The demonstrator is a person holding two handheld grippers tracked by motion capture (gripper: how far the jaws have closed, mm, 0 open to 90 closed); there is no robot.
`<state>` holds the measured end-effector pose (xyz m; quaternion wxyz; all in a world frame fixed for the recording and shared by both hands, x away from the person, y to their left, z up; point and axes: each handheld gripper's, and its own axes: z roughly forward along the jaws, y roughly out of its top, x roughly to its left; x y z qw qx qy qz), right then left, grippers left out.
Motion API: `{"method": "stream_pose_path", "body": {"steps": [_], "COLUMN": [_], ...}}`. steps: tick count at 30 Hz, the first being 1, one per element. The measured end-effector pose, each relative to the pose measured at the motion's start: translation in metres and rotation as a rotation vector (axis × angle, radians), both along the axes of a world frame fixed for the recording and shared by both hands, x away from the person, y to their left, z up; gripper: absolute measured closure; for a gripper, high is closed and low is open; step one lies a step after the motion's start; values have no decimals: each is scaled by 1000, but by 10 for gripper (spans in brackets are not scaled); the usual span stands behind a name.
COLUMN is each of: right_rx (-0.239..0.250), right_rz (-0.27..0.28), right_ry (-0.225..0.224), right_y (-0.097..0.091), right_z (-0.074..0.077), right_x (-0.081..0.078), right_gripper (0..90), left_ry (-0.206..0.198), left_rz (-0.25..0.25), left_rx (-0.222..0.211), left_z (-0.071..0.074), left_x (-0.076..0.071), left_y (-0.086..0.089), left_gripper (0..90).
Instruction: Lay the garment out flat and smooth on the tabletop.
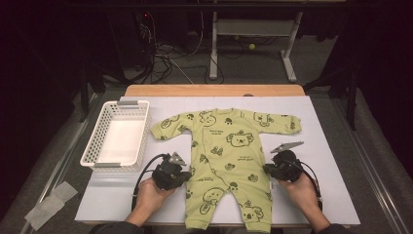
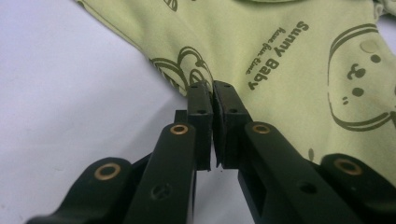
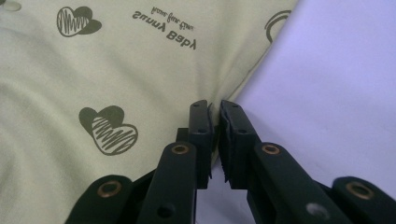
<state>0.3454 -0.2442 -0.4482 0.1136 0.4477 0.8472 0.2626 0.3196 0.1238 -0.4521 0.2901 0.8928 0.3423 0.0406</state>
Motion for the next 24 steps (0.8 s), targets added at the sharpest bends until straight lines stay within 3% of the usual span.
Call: {"method": "stream_pose_path", "body": {"steps": [1,3,6,7,9,11,18,19,22,24], "right_rx": [6,39,84,84,145,158,178,173,147,155], "right_rz": [3,5,5,5,3,1,-15,-12,-8,-5], "right_ry": [2,4,-28,-28,-56,-80,-144,-163,-202,-209], "right_y": [0,-1,-4,-4,-8,-9,-12,-13,-13,-15], "right_z": [0,3,12,12,21,26,34,37,40,42], "right_x": [0,-1,-6,-6,-12,-16,-29,-33,-42,-47], "right_gripper": [807,766,713,713,667,625,529,480,462,458], "left_ry": [0,-1,-23,-23,-46,-60,-101,-113,-117,-121], "left_rz": [4,24,41,41,57,68,102,116,138,145], "left_rx": [-6,-20,-44,-44,-84,-98,-140,-152,-173,-185], "left_z": [0,3,11,11,18,22,24,24,24,23], "left_x": [0,-1,-5,-5,-8,-11,-18,-20,-21,-22], "left_y": [0,2,10,10,22,29,49,55,63,66], "left_gripper": [798,633,500,493,453,453,428,428,428,407]}}
